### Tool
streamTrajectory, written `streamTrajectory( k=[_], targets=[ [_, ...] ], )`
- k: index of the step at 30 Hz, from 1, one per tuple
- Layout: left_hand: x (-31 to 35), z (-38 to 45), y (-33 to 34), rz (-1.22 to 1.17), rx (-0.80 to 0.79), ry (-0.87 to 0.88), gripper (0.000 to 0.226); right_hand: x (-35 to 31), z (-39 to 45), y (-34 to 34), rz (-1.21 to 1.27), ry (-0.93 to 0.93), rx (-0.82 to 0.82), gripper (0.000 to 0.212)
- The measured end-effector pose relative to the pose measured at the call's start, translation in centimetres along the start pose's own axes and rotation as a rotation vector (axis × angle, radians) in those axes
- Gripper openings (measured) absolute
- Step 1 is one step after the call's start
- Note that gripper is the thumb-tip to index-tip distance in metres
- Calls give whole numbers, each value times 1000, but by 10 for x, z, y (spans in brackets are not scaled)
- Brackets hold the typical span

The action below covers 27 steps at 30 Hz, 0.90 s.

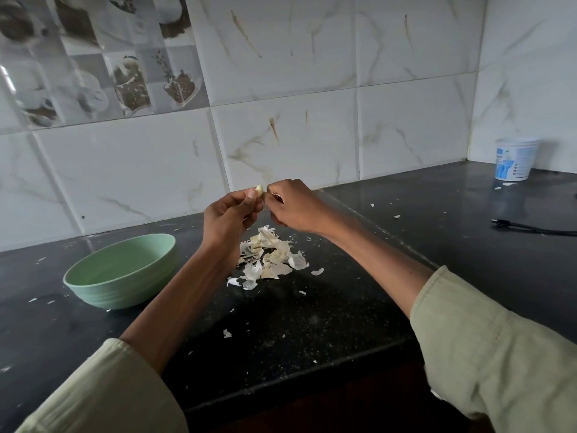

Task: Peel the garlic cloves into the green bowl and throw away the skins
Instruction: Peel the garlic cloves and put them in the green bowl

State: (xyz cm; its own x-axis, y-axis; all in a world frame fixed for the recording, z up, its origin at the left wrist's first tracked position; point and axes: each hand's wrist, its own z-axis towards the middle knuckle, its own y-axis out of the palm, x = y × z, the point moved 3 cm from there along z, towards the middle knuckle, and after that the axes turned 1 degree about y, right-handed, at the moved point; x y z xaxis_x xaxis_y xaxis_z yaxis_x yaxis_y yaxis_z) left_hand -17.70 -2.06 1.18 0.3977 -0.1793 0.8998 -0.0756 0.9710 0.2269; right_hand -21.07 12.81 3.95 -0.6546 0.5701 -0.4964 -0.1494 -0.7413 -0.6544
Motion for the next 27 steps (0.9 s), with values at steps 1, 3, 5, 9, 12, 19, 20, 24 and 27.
streamTrajectory(
  k=[1, 3, 5, 9, 12, 19, 20, 24, 27],
  targets=[
    [-1, 0, 0, -3, 14, -16, 16, 0, 0, 0, -15, -10, -4, 39],
    [-1, 0, -1, -12, 22, -51, 9, -1, 0, -1, 0, -15, -29, 39],
    [-2, 1, -1, -40, 8, -90, 12, -3, -1, -3, 59, 4, -63, 37],
    [-2, 2, -2, -79, 2, -155, 19, -6, -4, -7, 261, 74, -132, 31],
    [-2, 3, -1, -124, -3, -200, 11, -8, -6, -8, 302, 103, -195, 30],
    [0, 8, -9, -217, -7, -251, 16, -9, -7, -7, 410, 143, -283, 34],
    [1, 8, -10, -223, -2, -251, 16, -8, -7, -8, 418, 153, -293, 35],
    [0, 10, -13, -211, 28, -225, 13, -2, -7, -8, 263, 126, -280, 40],
    [2, 10, -15, -151, 31, -180, 13, 7, -7, -8, 80, 91, -263, 44]
  ],
)
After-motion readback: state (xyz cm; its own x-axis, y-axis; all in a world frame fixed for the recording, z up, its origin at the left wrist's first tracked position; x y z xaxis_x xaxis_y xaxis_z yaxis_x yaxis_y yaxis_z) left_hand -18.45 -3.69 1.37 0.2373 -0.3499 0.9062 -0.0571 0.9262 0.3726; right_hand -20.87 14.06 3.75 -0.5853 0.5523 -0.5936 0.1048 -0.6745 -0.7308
